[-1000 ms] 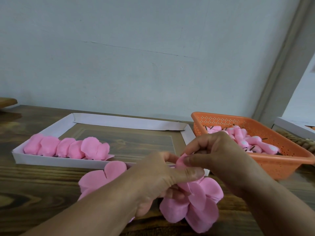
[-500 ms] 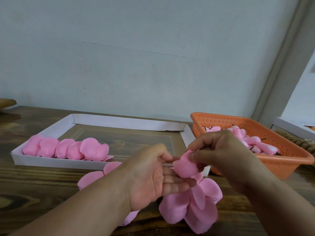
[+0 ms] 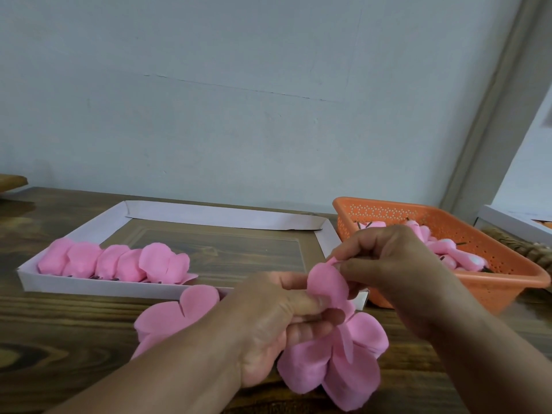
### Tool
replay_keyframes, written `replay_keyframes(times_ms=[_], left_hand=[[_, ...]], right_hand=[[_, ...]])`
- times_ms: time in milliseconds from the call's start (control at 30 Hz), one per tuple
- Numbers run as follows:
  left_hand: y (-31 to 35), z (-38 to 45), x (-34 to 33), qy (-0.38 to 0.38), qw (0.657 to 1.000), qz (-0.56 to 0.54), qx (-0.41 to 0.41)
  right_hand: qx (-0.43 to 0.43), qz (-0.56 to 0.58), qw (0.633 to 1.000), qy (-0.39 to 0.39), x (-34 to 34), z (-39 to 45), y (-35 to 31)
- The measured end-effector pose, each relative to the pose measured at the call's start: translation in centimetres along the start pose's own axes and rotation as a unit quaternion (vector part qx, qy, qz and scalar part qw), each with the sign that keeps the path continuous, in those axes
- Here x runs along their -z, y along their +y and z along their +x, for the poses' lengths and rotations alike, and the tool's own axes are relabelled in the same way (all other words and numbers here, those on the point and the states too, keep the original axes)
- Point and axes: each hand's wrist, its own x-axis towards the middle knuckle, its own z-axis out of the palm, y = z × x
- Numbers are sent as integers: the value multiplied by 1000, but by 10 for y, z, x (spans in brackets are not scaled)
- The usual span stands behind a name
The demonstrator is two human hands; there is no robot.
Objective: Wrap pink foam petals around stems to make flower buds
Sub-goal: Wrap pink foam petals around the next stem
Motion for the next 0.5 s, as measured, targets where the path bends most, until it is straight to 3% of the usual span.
replay_keyframes(times_ms=[300,500], left_hand=[[1,-2,-7,99,993,46,-53],[0,-2,-7,105,988,77,-87]], right_hand=[[-9,-9,1000,4,-2,-1,0],[-13,-19,1000,15,-5,-3,-1]])
